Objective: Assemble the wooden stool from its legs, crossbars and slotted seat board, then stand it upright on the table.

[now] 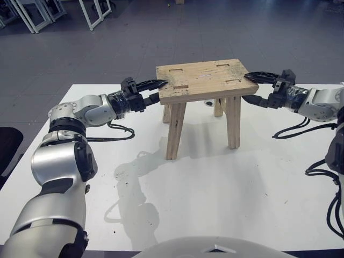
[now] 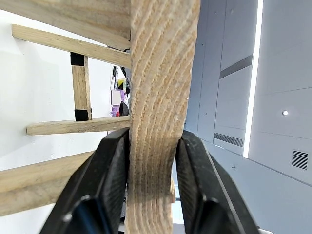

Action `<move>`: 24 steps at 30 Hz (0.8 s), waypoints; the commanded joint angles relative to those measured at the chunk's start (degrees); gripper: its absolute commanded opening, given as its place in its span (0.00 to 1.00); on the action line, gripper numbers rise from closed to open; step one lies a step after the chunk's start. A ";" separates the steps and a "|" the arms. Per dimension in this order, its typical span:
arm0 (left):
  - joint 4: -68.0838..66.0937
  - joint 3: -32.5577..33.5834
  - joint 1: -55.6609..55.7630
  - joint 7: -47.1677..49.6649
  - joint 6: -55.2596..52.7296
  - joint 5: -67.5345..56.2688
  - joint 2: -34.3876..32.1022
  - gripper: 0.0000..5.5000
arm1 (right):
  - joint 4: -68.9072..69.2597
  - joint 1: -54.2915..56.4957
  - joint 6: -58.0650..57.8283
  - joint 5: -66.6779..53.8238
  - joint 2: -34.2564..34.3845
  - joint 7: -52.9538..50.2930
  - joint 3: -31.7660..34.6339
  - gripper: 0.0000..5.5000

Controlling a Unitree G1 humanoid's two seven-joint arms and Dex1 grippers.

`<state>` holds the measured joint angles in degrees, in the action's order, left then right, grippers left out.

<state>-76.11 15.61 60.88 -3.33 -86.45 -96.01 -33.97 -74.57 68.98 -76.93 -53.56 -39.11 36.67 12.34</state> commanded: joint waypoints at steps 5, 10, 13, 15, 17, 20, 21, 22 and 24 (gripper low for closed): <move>1.36 5.68 -3.49 1.22 2.72 14.43 0.97 0.38 | 2.68 -2.58 4.49 4.90 -0.26 -7.55 9.45 0.77; 2.53 12.08 -2.83 -1.43 4.58 16.93 2.43 0.52 | 4.87 -0.90 13.22 5.61 1.09 -12.88 16.05 0.92; 3.31 16.09 -3.19 -2.16 6.15 18.50 1.82 0.53 | 14.75 1.12 24.41 12.68 4.84 -7.00 9.13 0.92; 4.35 19.14 -3.65 -2.69 8.43 18.77 1.82 0.53 | 21.42 2.19 36.44 19.46 8.41 -1.36 2.11 0.92; 6.03 21.66 -4.19 -3.13 10.24 19.02 2.63 0.53 | 23.95 3.62 46.60 24.67 11.65 0.77 -1.90 0.92; 8.74 24.54 -4.77 -3.69 11.02 19.38 3.92 0.53 | 23.66 7.08 61.50 30.43 16.01 0.71 -4.57 0.92; 9.85 25.00 -4.86 -3.86 10.56 19.58 4.60 0.53 | 22.74 8.37 64.53 31.00 17.29 0.50 -4.28 0.92; 11.10 25.25 -4.99 -3.97 10.05 19.80 5.42 0.53 | 21.61 9.19 66.95 31.56 18.52 0.52 -4.12 0.92; 14.63 25.70 -5.99 -4.25 9.56 20.20 6.56 0.53 | 19.04 9.37 69.55 32.54 19.94 1.08 -3.84 0.92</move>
<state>-64.60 40.79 56.16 -7.43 -76.29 -77.17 -28.22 -53.08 77.66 -9.15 -22.43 -20.20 37.37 8.31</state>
